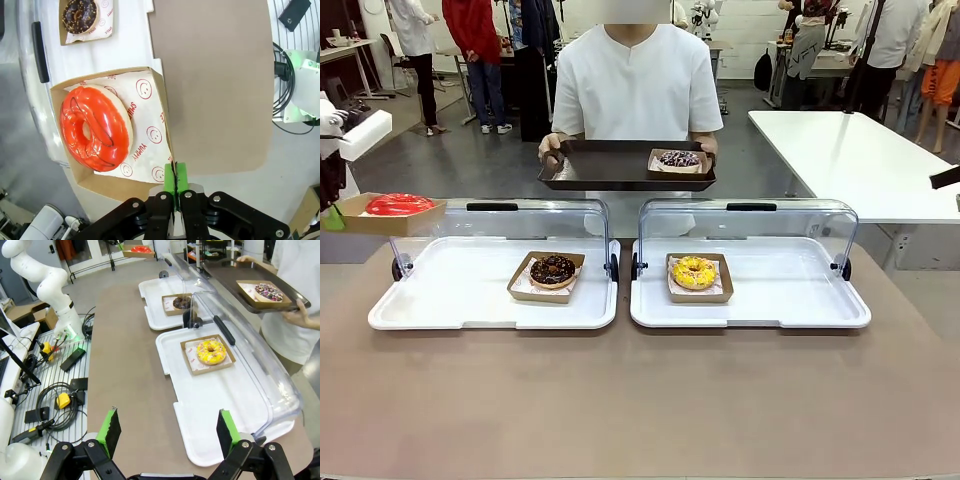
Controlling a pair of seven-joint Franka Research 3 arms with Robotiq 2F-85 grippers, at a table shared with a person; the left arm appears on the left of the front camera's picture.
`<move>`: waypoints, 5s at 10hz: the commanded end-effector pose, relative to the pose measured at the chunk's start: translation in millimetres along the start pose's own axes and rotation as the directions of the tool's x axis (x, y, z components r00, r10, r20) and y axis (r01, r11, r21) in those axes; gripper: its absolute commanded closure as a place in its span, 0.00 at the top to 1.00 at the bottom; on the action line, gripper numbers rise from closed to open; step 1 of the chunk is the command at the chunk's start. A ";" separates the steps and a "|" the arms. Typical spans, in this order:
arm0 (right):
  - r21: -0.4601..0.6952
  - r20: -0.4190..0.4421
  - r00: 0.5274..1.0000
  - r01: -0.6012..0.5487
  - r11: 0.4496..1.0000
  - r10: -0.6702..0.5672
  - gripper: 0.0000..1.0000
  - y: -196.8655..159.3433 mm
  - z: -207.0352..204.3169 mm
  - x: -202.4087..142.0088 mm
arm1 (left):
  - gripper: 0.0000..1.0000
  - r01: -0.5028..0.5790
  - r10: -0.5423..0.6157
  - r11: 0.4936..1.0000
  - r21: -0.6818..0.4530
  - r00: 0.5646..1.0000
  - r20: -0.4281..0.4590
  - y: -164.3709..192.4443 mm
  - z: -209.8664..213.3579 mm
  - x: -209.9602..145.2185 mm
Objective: Provide the desired donut to the person.
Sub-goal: Pick up and lift the Paper togo box containing the Donut pointed at by the person, then place the picked Paper togo box onto the Handle tray extended by the person.
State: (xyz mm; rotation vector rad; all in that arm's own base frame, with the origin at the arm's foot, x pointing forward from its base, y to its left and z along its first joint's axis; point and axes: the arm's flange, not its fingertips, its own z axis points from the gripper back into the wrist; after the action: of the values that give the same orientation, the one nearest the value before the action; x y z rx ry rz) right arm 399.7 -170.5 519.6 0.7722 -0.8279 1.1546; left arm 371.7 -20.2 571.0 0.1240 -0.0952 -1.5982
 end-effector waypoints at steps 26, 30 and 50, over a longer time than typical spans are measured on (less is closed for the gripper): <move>0.001 0.005 1.000 -0.003 1.000 0.003 1.00 0.6 0.3 0.7 | 0.01 0.043 -0.045 0.999 0.013 0.989 0.141 63.9 115.0 121.7; 0.001 0.005 1.000 -0.003 1.000 0.003 1.00 0.6 0.3 0.7 | 0.01 0.025 -0.024 1.000 -0.002 0.988 0.154 106.2 90.9 176.1; 0.001 0.005 1.000 -0.003 1.000 0.003 1.00 0.6 0.3 0.7 | 1.00 0.066 -0.074 0.995 0.069 0.989 0.130 191.3 -13.8 213.8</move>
State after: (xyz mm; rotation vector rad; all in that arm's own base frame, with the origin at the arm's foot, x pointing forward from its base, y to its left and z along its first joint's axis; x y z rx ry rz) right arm 399.7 -170.7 519.9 0.7714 -0.8280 1.1546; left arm 556.3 -240.9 575.7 0.0547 -0.2461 -1.6655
